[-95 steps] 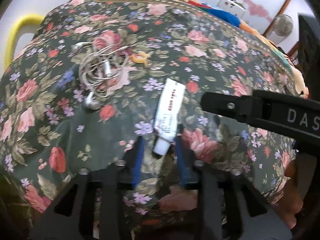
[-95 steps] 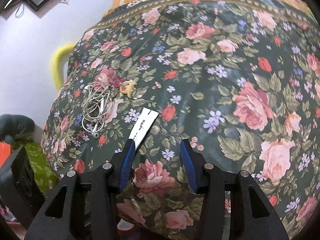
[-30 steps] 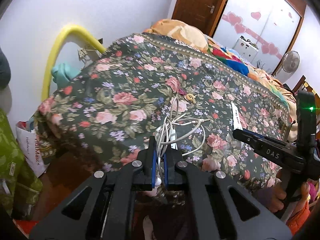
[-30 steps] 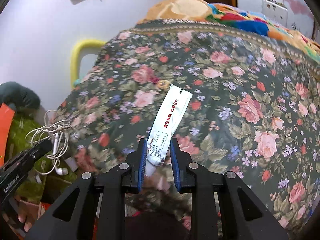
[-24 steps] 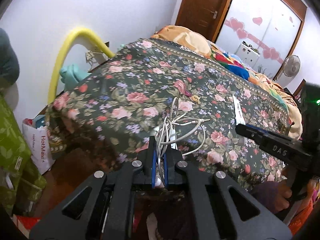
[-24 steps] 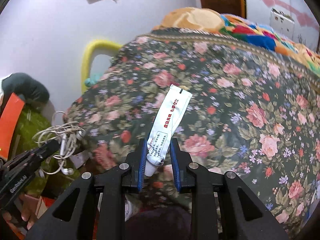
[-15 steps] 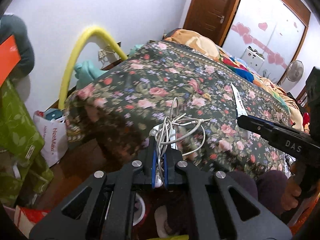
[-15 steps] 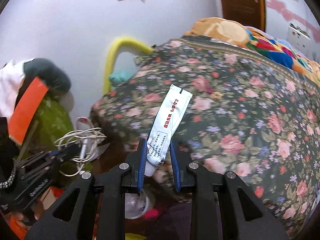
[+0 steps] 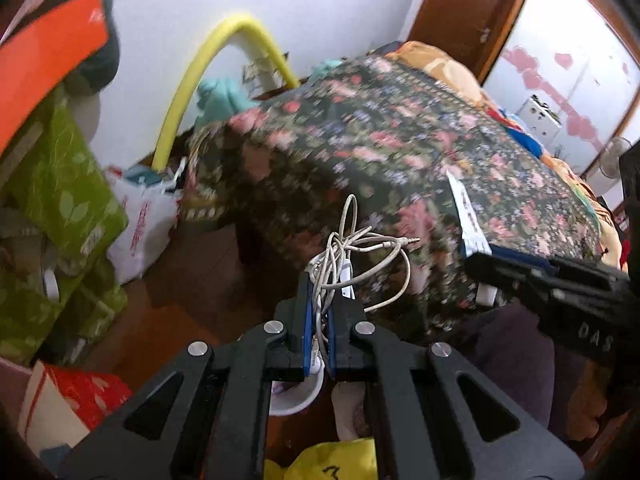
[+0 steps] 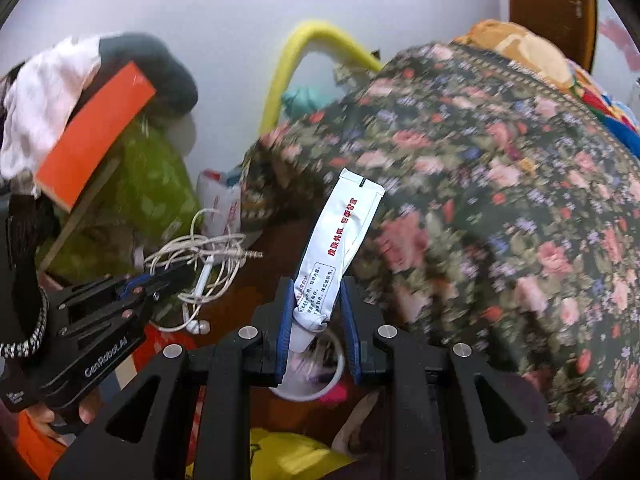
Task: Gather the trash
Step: 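Carry the earphones in the left gripper while the right gripper carries the tube to the bin, then open the left gripper over the white bin while the right gripper releases the tube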
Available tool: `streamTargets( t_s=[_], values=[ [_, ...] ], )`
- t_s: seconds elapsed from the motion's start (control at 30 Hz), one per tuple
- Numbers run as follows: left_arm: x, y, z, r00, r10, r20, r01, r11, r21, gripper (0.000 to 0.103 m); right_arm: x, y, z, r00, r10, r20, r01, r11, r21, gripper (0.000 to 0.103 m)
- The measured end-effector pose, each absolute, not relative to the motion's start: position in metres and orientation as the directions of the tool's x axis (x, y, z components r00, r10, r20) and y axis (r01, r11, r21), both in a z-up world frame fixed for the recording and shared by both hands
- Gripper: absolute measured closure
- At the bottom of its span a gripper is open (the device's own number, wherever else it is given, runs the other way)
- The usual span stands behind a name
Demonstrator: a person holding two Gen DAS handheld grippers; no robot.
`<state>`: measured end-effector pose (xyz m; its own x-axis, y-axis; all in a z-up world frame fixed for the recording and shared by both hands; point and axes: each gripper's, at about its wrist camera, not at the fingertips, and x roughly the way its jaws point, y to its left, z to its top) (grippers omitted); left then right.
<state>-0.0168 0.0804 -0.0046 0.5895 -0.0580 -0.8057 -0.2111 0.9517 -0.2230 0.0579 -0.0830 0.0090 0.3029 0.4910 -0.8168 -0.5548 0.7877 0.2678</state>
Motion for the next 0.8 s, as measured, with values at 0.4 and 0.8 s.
streamTargets(
  t_s=[0.4,0.8],
  values=[
    [-0.022,0.111,-0.08,0.43,-0.104,-0.897,-0.315,0.914,-0.257,0.098,0.044,-0.026,-0.06,0.069,0.413,-0.908,-0.604,0.742,0.291,0.081],
    [-0.017,0.118,-0.108,0.376,-0.109,-0.92,-0.33,0.912,-0.243,0.098,0.054,-0.014,-0.075,0.006,0.379,-0.926,-0.59,0.748,0.302,0.067]
  ],
)
